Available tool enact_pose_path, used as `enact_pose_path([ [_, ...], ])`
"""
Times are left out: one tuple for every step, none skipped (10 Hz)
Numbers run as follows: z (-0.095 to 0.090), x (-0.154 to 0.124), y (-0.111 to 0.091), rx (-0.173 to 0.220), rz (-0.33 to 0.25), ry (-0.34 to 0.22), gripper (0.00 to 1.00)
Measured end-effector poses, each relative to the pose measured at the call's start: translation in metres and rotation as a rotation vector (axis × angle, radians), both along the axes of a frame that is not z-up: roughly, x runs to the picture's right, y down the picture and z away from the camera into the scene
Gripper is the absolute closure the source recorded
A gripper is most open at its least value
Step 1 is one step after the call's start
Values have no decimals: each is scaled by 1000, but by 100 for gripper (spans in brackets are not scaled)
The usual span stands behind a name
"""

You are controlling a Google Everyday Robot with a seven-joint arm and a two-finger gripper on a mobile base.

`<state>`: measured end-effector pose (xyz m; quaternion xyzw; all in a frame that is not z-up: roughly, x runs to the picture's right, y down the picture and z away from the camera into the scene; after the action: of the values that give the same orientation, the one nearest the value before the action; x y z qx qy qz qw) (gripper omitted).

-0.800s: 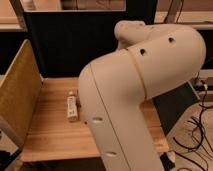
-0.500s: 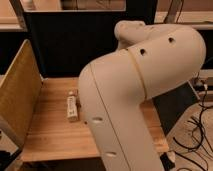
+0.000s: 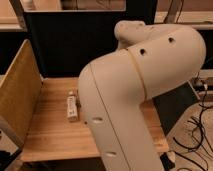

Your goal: Knock the eraser over

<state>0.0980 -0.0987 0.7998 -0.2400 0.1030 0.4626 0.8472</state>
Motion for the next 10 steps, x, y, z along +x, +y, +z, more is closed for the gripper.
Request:
enact_pose_path([
  [0, 0, 0, 0, 0, 0, 20],
  [0, 0, 0, 0, 0, 0, 20],
  [0, 0, 0, 0, 0, 0, 20],
  [0, 0, 0, 0, 0, 0, 20],
  [0, 0, 0, 0, 0, 0, 20],
  [0, 0, 0, 0, 0, 0, 24],
  [0, 0, 0, 0, 0, 0, 33],
  [0, 0, 0, 0, 0, 0, 42],
  [0, 0, 0, 0, 0, 0, 51],
  [0, 0, 0, 0, 0, 0, 63],
])
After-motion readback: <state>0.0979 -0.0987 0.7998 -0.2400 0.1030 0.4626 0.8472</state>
